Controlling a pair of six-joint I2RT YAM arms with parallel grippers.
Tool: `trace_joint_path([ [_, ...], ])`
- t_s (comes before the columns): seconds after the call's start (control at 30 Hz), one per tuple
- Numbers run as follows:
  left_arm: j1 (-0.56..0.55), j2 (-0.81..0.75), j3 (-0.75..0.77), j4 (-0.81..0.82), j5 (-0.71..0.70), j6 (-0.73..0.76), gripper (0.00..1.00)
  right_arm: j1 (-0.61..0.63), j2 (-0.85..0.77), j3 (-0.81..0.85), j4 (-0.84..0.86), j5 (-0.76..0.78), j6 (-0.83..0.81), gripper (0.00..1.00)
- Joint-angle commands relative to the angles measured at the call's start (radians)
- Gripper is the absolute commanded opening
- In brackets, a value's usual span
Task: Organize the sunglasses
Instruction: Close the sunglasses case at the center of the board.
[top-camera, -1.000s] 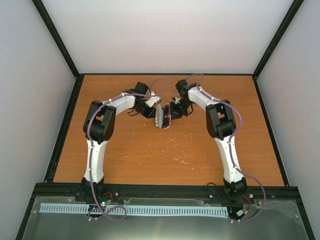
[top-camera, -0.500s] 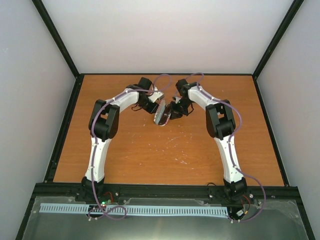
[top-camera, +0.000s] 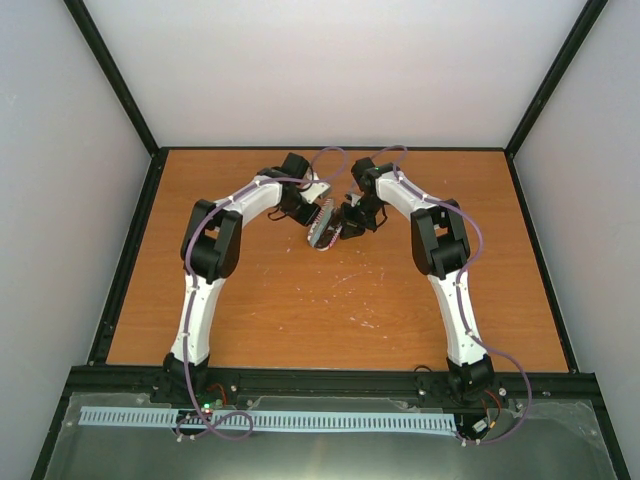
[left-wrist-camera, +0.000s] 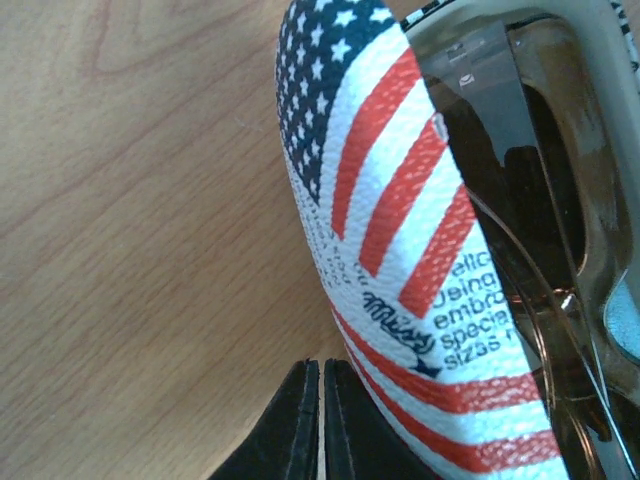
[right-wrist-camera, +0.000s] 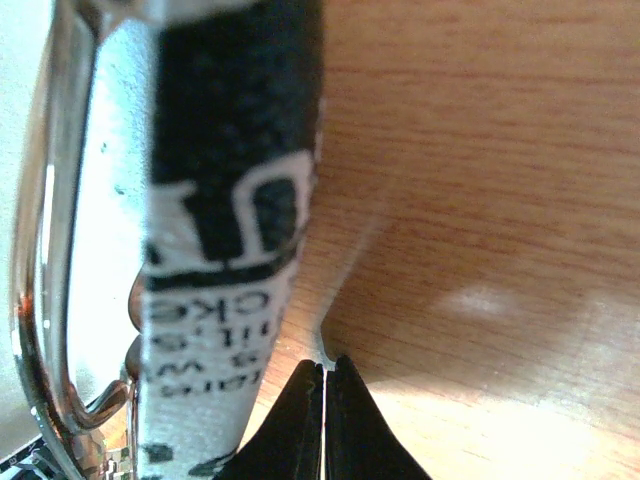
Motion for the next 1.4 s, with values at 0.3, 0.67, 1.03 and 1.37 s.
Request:
trace_joint_path([
  [0.3,-0.161,0.025,0.055,0.007,0.113,-0.024,0.07,0.042,0.071,0.025,0.122,-0.053,0.011,0.05],
  [0.67,-0.207,0.011,0.061,0.006,0.081,-0.017,0.07,0.041,0.077,0.017,0.149,-0.080,-0.011,0.05],
  [1.03,-0.249,-0.005,0.065,0.000,0.032,-0.003,0.07,0.041,0.062,-0.025,0.212,-0.154,-0.040,0.05],
  [1.37,-0.252,-0.047,-0.002,-0.003,-0.049,0.017,0.06,0.018,-0.013,-0.128,0.212,-0.111,-0.077,0.12],
])
